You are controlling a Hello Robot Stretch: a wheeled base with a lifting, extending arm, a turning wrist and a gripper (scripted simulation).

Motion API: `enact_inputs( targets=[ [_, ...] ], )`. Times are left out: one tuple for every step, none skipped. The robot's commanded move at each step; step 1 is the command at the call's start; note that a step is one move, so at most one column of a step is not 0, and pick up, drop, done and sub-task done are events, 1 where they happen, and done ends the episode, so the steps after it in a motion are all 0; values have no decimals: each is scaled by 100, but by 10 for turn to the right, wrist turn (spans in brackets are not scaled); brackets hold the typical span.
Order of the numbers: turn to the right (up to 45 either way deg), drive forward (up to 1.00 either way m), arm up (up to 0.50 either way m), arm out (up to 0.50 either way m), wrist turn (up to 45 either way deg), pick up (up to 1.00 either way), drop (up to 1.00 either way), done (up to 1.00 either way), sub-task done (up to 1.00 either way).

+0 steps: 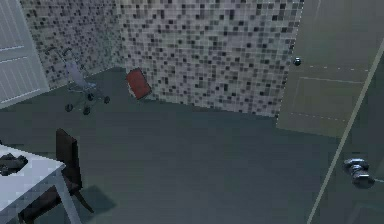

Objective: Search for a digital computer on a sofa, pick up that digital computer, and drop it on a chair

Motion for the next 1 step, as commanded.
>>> enact_inputs(
  targets=[
    [0, 0, 0, 0, 450, 0, 0, 0, 0]
  ],
)
